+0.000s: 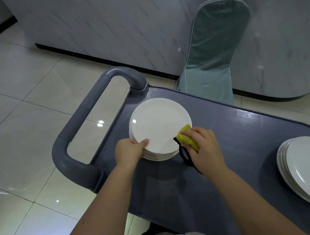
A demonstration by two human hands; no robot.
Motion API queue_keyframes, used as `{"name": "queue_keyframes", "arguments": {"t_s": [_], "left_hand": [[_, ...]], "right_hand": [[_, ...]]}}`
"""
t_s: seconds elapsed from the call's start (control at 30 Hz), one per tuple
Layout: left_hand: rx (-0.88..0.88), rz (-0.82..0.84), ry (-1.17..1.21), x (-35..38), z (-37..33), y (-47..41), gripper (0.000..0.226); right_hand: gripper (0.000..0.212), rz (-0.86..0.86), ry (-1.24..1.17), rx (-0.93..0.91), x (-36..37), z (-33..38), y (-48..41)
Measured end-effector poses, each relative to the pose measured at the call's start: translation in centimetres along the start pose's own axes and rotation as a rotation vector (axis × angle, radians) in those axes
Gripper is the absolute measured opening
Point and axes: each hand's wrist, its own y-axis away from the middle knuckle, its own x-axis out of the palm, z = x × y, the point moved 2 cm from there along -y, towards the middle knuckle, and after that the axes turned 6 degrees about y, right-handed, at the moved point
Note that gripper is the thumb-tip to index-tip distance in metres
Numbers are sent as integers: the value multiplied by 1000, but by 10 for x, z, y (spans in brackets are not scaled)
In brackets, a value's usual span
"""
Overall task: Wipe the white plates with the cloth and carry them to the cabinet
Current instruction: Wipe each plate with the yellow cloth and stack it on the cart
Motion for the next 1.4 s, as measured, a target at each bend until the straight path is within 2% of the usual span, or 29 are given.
{"name": "queue_keyframes", "arguments": {"t_s": [0.1,0.37,0.47,0.53,0.6,0.77,0.87,0.93,1.03,1.2,1.3,1.4], "left_hand": [[-59,-30,203,2,8,2,38],[-80,-105,483,-22,30,16,31],[-210,126,771,-18,31,28,16],[-268,230,921,-13,28,37,27],[-264,208,947,-12,24,42,35],[-240,144,911,-23,16,47,34],[-247,177,910,-31,13,55,34],[-243,221,914,-33,15,64,42],[-205,303,1056,-28,21,81,55],[-127,368,1154,-19,21,116,56],[-56,481,1150,-11,12,136,67],[16,475,1151,0,-2,146,72]], "right_hand": [[32,8,-1,-1,-1,0,2],[32,-15,-39,11,-10,-3,9],[31,0,-55,19,-10,-3,12],[30,12,-63,27,-11,-4,14],[30,10,-75,29,-13,-5,17],[30,1,-94,12,-20,-9,23],[30,-17,-122,11,-25,-13,25],[29,-32,-166,20,-29,-15,24],[28,-74,-308,67,-37,-21,21],[30,-107,-485,63,-51,-16,13],[32,-49,-379,1,-46,0,-6],[37,-8,-220,-107,-40,19,-13]]}}
